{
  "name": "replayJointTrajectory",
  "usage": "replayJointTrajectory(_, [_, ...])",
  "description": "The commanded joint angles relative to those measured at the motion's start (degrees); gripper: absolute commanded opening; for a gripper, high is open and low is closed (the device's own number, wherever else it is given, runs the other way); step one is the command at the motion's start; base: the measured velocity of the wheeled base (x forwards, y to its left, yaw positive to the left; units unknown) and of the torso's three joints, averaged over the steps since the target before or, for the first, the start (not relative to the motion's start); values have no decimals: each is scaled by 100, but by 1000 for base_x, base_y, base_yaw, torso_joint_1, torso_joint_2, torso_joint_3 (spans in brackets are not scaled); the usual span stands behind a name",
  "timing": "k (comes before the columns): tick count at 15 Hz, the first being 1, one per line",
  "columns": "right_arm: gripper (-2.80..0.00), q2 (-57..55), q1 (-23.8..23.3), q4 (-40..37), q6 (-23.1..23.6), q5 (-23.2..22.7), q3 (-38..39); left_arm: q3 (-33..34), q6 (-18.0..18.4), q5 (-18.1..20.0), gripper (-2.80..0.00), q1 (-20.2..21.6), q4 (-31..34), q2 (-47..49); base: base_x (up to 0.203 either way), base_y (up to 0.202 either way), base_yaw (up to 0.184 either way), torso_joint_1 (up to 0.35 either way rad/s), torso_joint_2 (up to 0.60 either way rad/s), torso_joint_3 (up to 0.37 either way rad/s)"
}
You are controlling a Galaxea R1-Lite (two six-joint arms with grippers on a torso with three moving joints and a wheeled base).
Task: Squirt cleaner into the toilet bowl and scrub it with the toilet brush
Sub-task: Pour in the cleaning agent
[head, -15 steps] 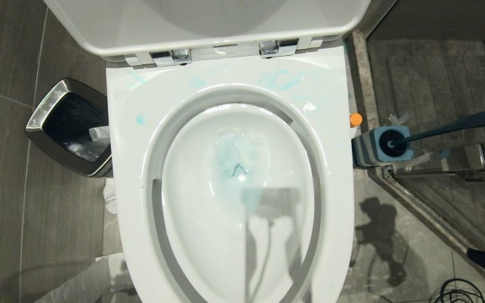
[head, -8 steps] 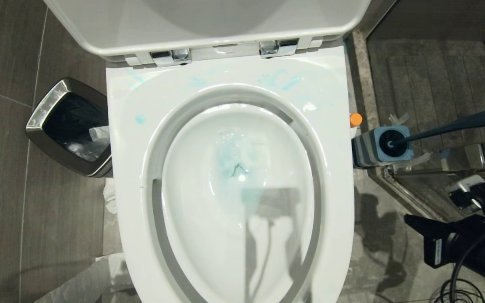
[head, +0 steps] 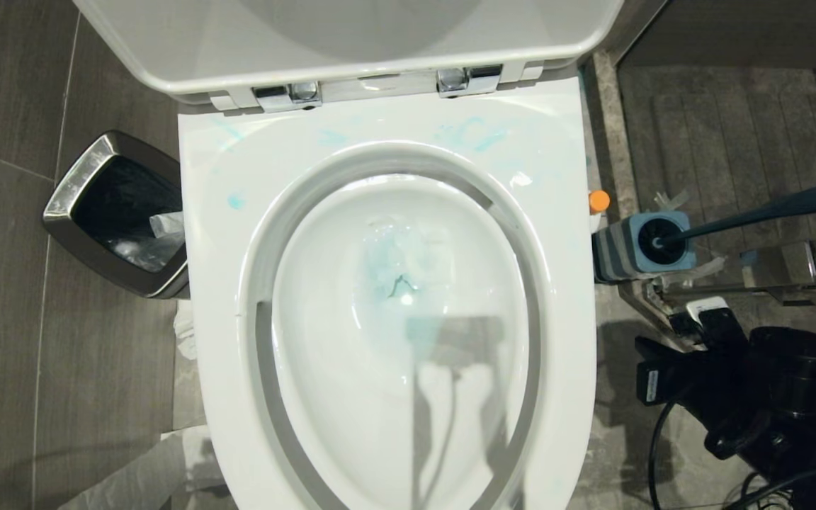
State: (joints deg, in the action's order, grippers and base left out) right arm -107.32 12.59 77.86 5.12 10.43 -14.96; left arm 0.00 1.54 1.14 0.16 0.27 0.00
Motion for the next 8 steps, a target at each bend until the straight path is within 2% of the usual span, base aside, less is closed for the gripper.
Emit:
replayJointTrajectory(1, [-280,-677,-3,552,6,21,-146,0,1,1,-280,2,0,9,0,0,0,0,0,0])
replayJointTrajectory(8, [-280,-825,15,634,58,-50,-341,0,5,1,-280,2,0,9,0,0,0,0,0,0])
